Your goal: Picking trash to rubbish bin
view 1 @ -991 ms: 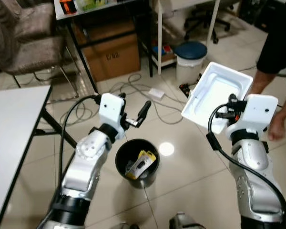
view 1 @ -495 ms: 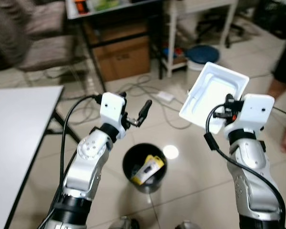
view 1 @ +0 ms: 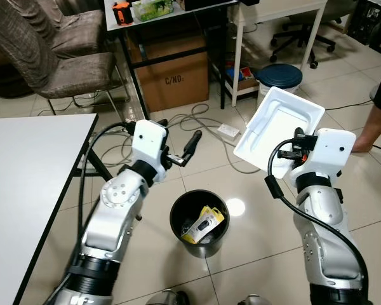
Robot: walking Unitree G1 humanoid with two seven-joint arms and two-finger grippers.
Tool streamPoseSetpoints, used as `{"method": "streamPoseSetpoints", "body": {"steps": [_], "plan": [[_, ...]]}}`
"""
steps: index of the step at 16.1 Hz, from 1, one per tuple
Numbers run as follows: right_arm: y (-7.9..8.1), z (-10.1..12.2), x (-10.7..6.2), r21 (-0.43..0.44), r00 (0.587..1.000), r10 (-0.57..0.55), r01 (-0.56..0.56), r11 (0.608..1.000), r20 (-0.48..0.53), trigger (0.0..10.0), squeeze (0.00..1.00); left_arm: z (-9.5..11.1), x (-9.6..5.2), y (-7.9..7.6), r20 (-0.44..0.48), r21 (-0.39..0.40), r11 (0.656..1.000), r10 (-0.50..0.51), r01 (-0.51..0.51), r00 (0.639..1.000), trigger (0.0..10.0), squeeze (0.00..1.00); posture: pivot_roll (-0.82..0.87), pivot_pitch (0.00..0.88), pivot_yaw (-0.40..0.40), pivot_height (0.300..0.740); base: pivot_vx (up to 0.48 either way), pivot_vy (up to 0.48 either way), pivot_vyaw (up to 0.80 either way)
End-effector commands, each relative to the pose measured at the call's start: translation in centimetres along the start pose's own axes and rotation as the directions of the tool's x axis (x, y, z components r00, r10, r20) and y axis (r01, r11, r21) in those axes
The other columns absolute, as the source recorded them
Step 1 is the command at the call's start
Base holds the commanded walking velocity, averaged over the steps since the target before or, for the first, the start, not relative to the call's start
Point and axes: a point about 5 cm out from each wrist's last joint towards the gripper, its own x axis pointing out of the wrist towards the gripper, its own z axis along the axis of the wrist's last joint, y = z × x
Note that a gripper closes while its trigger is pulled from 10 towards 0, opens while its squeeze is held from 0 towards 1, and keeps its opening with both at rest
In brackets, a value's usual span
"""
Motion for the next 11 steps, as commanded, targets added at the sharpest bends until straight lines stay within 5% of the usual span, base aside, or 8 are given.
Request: {"method": "streamPoseSetpoints", "body": {"steps": [1, 6, 11], "plan": [[0.2, 0.7, 0.4, -0.001, 0.999, 0.030, -0.030, 1.000, 0.031, 10.0, 0.00, -0.2, 0.0, 0.0, -0.002, 0.006, 1.000, 0.017, -0.017, 1.000, 10.0, 0.00, -0.08, 0.101, 0.079, 0.740, 0.000, 0.000, 0.00], [-0.1, 1.8, 1.6, -0.065, 0.993, 0.105, -0.102, 0.993, 0.051, 10.0, 0.00, -0.9, 0.3, -1.2, 0.020, -0.055, 0.995, 0.079, -0.078, 0.997, 10.0, 0.00, -0.10, 0.086, -0.013, 0.740, 0.000, 0.000, 0.00], [0.1, 2.1, 2.0, -0.068, 0.990, 0.125, -0.121, 0.990, 0.059, 10.0, 0.00, -0.9, 0.4, -1.4, 0.036, -0.072, 0.994, 0.085, -0.082, 0.996, 10.0, 0.00, -0.10, 0.081, -0.006, 0.740, 0.000, 0.000, 0.00]]}}
